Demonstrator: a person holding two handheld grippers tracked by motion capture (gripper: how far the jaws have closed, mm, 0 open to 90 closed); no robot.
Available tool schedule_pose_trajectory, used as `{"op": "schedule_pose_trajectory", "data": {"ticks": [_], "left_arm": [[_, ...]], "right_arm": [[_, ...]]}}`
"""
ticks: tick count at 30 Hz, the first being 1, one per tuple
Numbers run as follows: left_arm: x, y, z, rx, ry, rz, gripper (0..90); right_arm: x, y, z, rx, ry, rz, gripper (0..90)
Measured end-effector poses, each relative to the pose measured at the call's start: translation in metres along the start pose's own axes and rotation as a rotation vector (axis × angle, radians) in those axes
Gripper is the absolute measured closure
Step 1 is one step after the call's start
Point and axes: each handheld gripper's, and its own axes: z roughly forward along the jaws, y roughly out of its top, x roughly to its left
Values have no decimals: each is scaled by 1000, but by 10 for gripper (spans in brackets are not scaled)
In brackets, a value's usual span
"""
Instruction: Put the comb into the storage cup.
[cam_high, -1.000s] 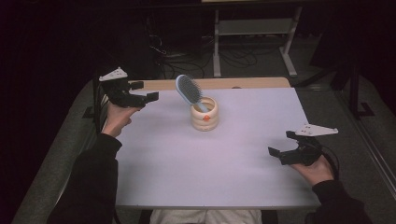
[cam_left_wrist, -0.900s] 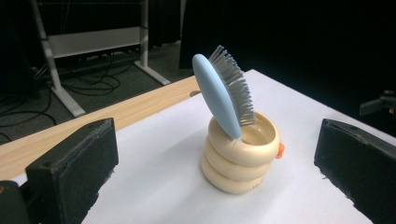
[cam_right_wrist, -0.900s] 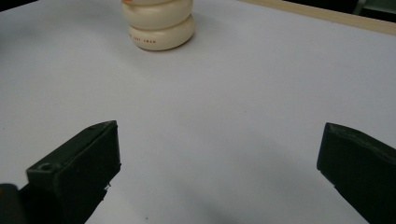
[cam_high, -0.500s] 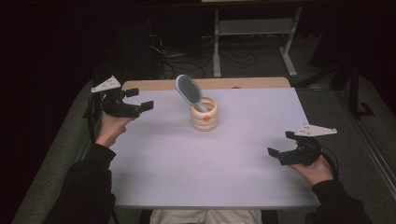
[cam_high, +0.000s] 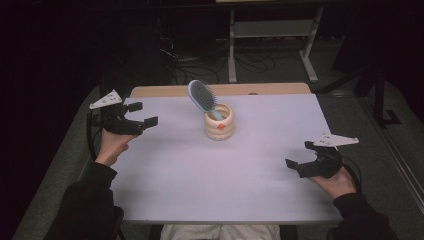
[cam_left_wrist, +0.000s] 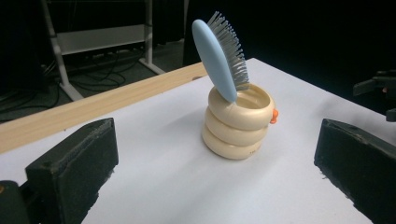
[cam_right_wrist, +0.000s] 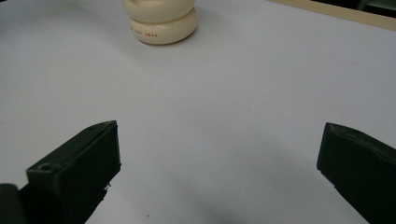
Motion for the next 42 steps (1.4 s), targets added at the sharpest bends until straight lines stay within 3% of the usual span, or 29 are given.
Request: {"op": "schedule_pose_trajectory", "data": {"ticks": [3, 11, 21, 24, 29, 33, 42], "left_arm": [[1, -6, -2, -12, -20, -21, 0], [2, -21, -8, -13, -13, -29, 0], [0, -40, -31, -64, -10, -24, 0], [0, -48, -37, -81, -29, -24, 0], [2, -61, -45, -84, -10, -15, 0], [3, -72, -55, -113, 29, -9, 0], [4, -93, -69, -115, 93, -15, 0]], "right_arm": [[0, 0, 0, 1, 0, -1, 0], [1, 0, 1, 2, 1, -5, 0], [1, 0, 2, 12, 1, -10, 0], [1, 0, 2, 11, 3, -10, 0], [1, -1, 3, 13, 8, 0, 0], [1, -1, 3, 22, 6, -1, 0], [2, -1, 3, 25, 6, -5, 0]]}}
